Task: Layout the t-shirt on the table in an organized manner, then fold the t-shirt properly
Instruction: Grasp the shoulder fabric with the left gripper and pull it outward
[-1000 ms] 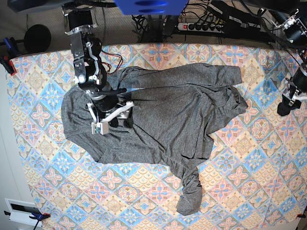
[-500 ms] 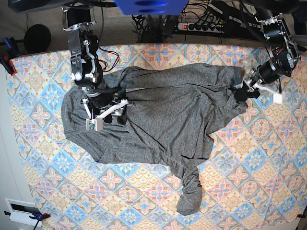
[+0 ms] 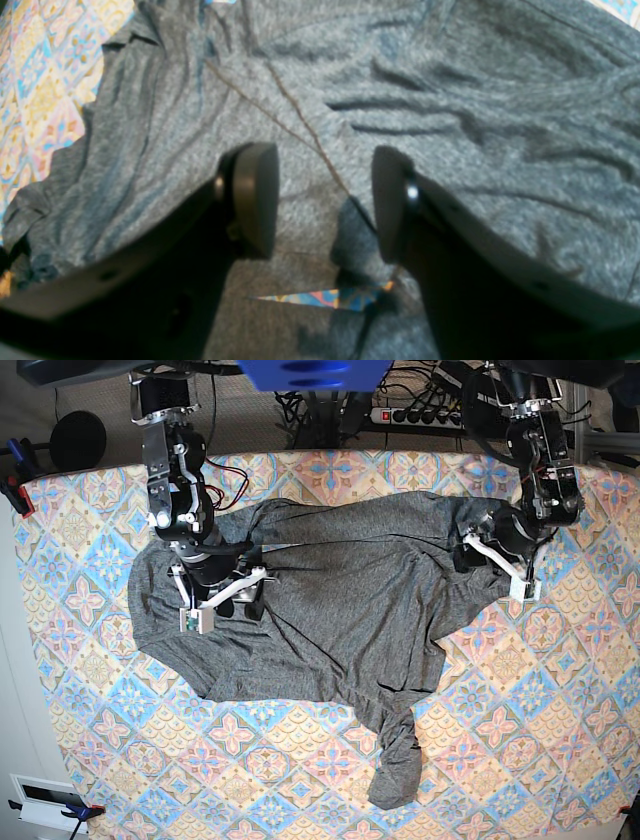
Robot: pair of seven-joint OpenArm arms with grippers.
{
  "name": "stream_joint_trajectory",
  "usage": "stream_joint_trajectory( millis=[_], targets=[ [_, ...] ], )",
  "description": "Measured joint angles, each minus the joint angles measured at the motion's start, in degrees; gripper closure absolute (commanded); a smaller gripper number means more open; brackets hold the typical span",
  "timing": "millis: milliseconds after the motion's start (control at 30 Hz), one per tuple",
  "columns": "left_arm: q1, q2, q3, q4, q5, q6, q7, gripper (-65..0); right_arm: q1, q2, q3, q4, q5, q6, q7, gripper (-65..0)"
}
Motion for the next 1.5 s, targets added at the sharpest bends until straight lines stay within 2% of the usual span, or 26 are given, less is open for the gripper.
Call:
stream_joint_trajectory(
  millis=[233,467,533,633,733,800,900,967,1000,1067,1167,1267,1500],
  targets=[
    [-0.6,-0.2,1.0,-1.3,2.2,0.0,-2.3,-35.5,0.0,0.0,0.0,0.0,0.0,0.0,0.0,-28.9],
    [-5.4,-0.8,1.0,-13.9,1.6,-0.3,-2.8,-34.0,-0.1,0.0,0.0,0.0,0.0,0.0,0.0,-28.9],
    [-5.5,-0.8,1.0,-14.1,1.7,-0.4,-3.0,-29.0,-0.1,0.0,0.0,0.0,0.0,0.0,0.0,-28.9],
    [-5.0,-0.8,0.4,-13.8,1.6,-0.4,-3.0,-16.5,0.0,0.0,-0.2,0.0,0.0,0.0,0.0,-28.9],
    [-4.2,-0.1,-0.7,-12.5,1.5,-0.5,-4.5,-6.8,-0.3,-0.1,-0.2,0.0,0.2,0.0,0.0,-28.9],
    [-3.0,0.2,-2.1,-11.9,-0.4,-0.4,-5.7,0.0,-0.2,-0.2,-0.2,-1.0,0.2,2.0,0.4,-28.7],
    [-2.2,0.0,-2.8,-12.0,0.3,0.0,-5.7,0.0,0.5,-0.4,0.0,-7.6,0.2,5.1,1.0,-28.5],
    [-2.4,0.0,-2.8,-12.0,0.1,0.0,-5.7,0.0,0.5,-0.5,0.0,-13.9,-0.1,5.9,1.9,-28.3],
    [-2.6,0.0,-2.8,-12.0,0.1,0.0,-5.9,0.0,0.0,-0.5,0.0,-16.3,0.1,7.3,6.5,-27.4],
    [-2.5,0.2,-3.5,-12.0,-0.4,-0.5,-5.9,0.0,0.9,-0.3,-0.1,-21.2,0.9,8.4,10.7,-23.5],
    [-2.7,0.7,-6.9,-12.0,-0.7,-0.1,-5.5,0.0,3.3,-0.4,0.0,-27.9,2.5,10.6,16.6,-16.6],
    [-3.0,1.5,-13.4,-11.9,-5.3,-0.6,-5.5,0.0,5.8,-0.5,0.0,-31.4,2.4,10.7,18.3,-12.9],
    [-3.7,3.5,-32.3,-16.9,-11.6,-0.4,-5.3,0.0,6.4,-0.6,-0.1,-32.4,2.4,10.6,19.9,-12.2]
  ],
)
